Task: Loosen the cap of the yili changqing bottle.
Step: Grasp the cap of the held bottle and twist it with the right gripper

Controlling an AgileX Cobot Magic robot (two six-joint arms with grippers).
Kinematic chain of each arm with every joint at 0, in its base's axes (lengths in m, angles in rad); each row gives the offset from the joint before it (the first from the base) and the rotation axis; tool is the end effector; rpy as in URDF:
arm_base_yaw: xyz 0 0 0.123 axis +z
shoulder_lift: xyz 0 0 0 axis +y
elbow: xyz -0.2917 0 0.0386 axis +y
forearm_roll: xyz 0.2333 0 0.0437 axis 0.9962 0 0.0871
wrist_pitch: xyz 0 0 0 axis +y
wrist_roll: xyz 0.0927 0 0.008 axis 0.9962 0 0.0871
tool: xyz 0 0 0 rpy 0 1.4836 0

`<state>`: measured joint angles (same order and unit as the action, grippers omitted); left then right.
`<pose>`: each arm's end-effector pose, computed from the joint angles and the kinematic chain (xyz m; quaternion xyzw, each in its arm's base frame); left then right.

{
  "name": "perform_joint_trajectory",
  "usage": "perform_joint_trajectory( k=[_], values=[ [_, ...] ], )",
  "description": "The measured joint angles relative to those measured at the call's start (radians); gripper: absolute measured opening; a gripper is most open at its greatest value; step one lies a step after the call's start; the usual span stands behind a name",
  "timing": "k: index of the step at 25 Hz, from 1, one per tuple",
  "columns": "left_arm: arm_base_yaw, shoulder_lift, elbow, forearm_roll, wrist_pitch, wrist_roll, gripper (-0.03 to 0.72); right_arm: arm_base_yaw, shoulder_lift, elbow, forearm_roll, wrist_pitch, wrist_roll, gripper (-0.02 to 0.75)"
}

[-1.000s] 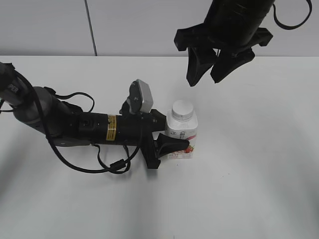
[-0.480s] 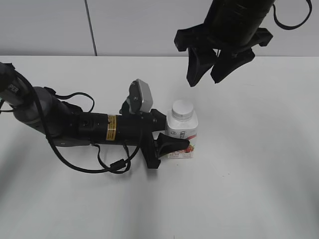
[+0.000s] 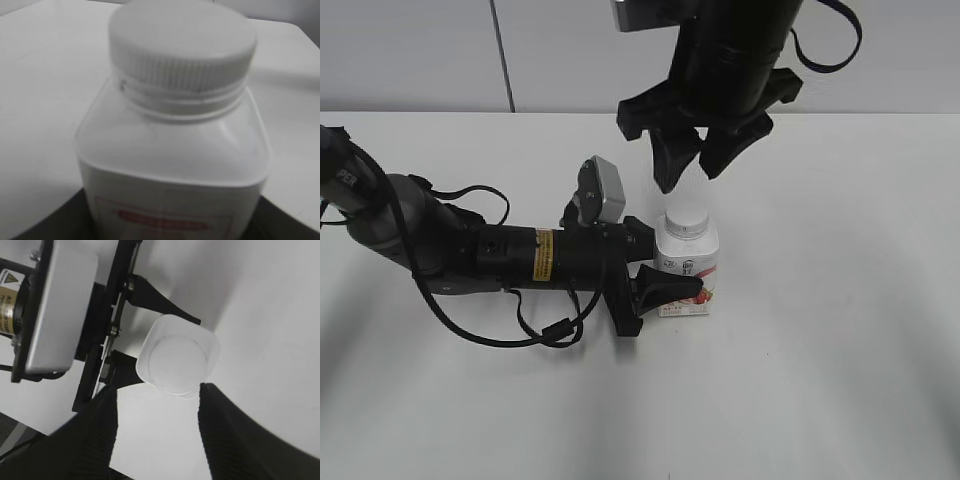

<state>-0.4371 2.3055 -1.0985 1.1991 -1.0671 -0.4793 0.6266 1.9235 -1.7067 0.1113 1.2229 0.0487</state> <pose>0.3251 -0.2356 0.0835 0.5250 0.6102 -0.4048 0.4339 0.3137 0.2391 0.2856 -0.2702 0.9551 0.0870 0.0847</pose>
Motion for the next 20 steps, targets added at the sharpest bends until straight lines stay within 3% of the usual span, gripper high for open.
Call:
perform_joint_trajectory(
  k=[12,20],
  values=[
    [0.0,0.0,0.0,0.008,0.037,0.0,0.387,0.002,0.061,-0.018,-0.054,0.0,0.001,0.42],
    [0.0,0.0,0.0,0.008,0.037,0.0,0.387,0.002,0.089,-0.018,-0.054,0.0,0.011,0.557]
  ],
)
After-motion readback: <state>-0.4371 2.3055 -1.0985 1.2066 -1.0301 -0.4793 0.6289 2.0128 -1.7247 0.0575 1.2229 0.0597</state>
